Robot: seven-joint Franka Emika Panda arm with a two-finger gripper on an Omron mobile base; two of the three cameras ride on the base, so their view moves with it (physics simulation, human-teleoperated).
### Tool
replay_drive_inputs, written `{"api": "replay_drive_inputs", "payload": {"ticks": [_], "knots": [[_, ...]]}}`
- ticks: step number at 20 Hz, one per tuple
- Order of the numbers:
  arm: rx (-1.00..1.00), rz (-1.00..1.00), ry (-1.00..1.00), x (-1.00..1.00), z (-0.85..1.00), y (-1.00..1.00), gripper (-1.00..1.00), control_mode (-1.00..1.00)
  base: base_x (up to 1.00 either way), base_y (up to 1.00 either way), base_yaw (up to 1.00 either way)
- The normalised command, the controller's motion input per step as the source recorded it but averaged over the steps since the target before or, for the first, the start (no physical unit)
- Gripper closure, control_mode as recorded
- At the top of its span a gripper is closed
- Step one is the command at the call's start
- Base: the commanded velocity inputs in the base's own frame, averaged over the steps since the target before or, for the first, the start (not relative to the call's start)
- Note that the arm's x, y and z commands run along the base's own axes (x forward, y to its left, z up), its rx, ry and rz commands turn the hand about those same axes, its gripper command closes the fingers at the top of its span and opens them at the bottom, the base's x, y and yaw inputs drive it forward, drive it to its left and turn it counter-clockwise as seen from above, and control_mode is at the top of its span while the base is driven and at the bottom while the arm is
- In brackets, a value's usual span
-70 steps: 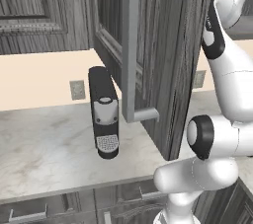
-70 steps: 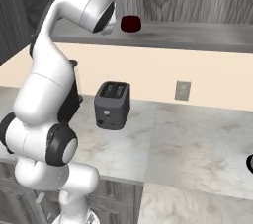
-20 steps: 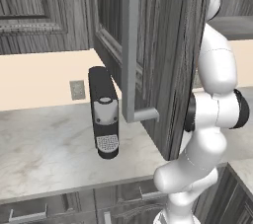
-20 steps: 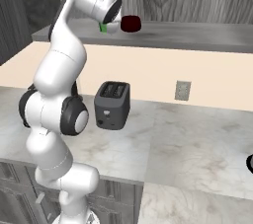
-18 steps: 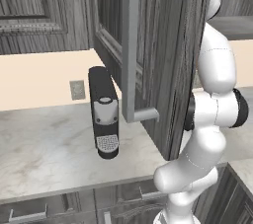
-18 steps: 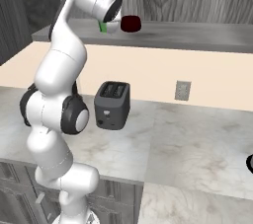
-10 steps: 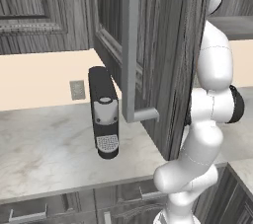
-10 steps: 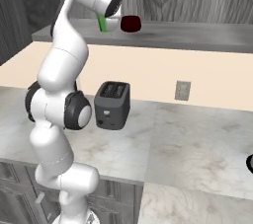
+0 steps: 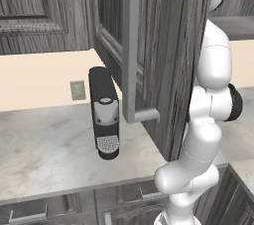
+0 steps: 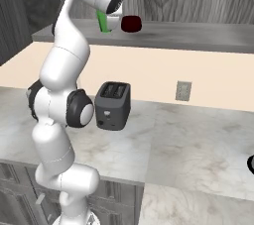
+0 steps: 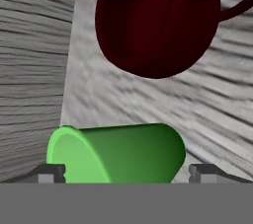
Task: There is a tray on the dining counter. Grab the cup, mug, and pitcher and place them on the tray. The pitcher may be placed next to the tray if it cannot fit the tray.
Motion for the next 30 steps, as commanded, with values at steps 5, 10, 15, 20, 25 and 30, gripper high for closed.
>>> {"api": "replay_drive_inputs", "payload": {"ticks": [5,10,15,20,25,30], "knots": [[0.00,0.00,0.00,0.00,0.00,0.00,1.00,-1.00,0.00,0.00,0.00],[0.00,0.00,0.00,0.00,0.00,0.00,1.00,-1.00,0.00,0.00,0.00],[0.00,0.00,0.00,0.00,0.00,0.00,1.00,-1.00,0.00,0.00,0.00],[0.00,0.00,-0.01,-0.06,-0.12,-0.02,1.00,-1.00,0.00,0.00,0.00],[0.00,0.00,-0.09,-0.34,-0.24,-0.10,1.00,-1.00,0.00,0.00,0.00],[0.00,0.00,-0.06,-0.76,-0.02,-0.09,1.00,-1.00,0.00,0.00,0.00]]}}
